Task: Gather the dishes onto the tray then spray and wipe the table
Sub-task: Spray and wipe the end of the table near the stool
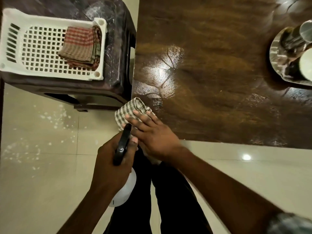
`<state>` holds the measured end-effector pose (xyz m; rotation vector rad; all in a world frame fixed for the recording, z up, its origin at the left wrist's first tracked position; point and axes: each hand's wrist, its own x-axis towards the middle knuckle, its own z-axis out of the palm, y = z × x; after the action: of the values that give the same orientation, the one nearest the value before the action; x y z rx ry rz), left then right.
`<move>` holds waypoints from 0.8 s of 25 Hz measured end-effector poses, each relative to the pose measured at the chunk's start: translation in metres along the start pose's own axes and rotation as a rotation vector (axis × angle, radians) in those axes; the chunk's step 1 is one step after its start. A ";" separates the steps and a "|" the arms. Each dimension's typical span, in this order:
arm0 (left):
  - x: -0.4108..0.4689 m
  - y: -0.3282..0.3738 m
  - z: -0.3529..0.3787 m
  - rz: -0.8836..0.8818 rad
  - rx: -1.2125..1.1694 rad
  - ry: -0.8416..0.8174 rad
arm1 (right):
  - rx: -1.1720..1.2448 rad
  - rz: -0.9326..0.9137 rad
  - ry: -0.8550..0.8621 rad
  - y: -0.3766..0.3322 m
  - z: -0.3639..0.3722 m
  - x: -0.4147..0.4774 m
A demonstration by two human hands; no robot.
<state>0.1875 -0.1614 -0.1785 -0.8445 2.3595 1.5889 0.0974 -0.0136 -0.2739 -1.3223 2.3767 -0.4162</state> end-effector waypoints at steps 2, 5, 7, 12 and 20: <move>0.003 -0.001 -0.004 -0.001 -0.024 0.001 | -0.102 -0.127 -0.079 0.048 -0.021 -0.011; 0.006 -0.002 -0.006 0.001 -0.039 -0.002 | -0.109 0.171 0.006 0.104 -0.055 -0.009; 0.007 -0.001 -0.007 0.002 -0.048 -0.002 | 0.014 0.545 0.146 0.108 -0.065 0.021; 0.006 0.000 -0.010 -0.022 -0.052 -0.025 | 0.091 0.632 0.181 0.052 -0.055 0.089; 0.006 0.009 -0.014 -0.030 -0.060 -0.031 | -0.032 0.131 0.034 0.009 0.007 -0.054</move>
<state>0.1798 -0.1733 -0.1679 -0.8572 2.2777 1.6562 0.1199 0.0370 -0.2743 -1.1730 2.4900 -0.3670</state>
